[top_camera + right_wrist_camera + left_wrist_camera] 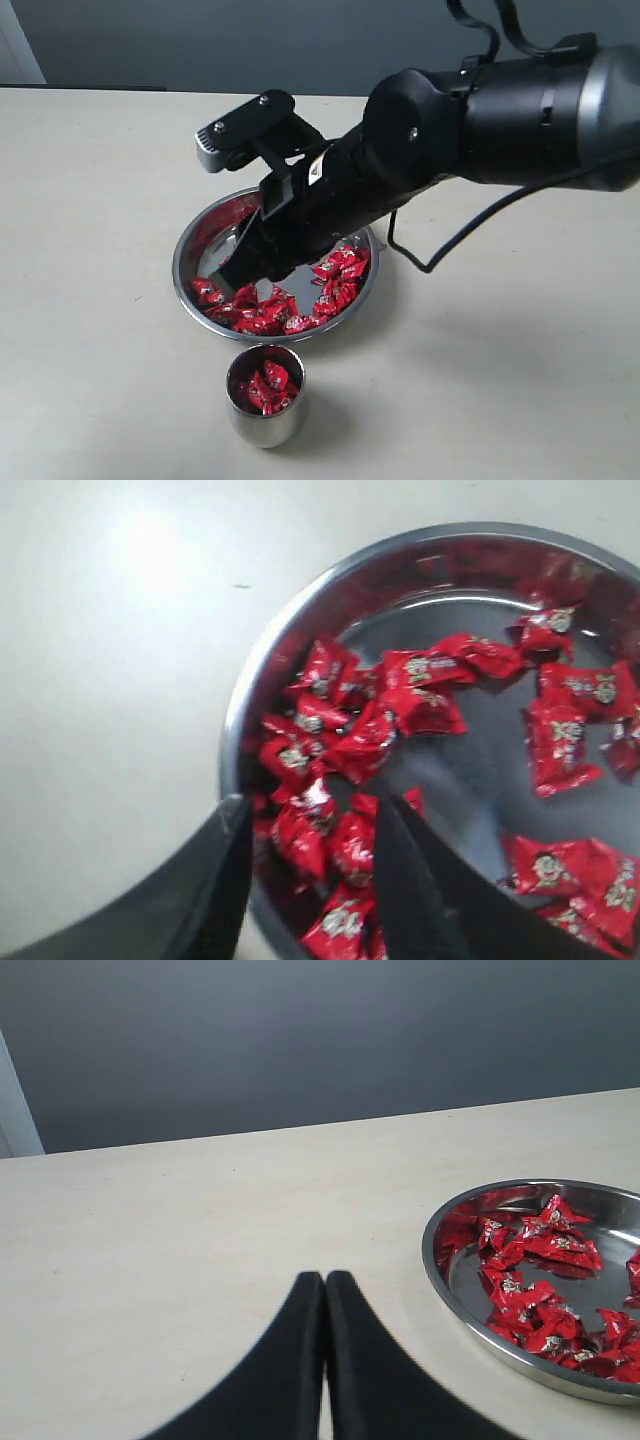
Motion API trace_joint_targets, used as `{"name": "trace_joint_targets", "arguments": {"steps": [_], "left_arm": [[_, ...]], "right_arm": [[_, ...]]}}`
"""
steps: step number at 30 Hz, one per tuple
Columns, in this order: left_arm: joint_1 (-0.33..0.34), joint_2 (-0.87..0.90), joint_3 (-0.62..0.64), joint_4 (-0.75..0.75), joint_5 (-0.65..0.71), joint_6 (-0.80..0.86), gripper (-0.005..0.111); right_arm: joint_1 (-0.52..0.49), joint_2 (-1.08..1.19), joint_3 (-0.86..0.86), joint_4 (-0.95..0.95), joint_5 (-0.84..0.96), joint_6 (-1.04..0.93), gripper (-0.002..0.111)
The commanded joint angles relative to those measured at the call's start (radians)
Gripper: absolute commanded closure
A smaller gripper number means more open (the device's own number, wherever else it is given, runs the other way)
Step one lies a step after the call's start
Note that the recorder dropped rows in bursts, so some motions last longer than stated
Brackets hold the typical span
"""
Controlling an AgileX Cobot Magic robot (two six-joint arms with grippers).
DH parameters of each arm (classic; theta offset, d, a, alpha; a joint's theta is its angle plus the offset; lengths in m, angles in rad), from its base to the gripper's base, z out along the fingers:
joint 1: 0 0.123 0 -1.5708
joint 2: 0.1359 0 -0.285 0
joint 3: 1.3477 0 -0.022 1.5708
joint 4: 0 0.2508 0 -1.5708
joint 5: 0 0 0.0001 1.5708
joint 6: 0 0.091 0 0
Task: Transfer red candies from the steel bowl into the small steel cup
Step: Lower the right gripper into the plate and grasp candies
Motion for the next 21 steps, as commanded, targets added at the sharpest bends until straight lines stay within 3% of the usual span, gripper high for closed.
{"name": "trace_joint_targets", "arguments": {"steps": [1,8,21], "left_arm": [[-0.001,-0.004,0.004,-0.005,-0.003,0.000,0.106],[-0.001,-0.004,0.004,-0.005,-0.003,0.000,0.106],[-0.001,-0.004,0.004,-0.005,-0.003,0.000,0.106]], "right_arm": [[-0.074,0.108,-0.026,-0.015,-0.051,0.002,0.069],[-0.131,0.243,-0.086,-0.014,-0.156,0.002,0.069],[-0.143,0.413,-0.240,-0.015,-0.155,0.002,0.069]]}}
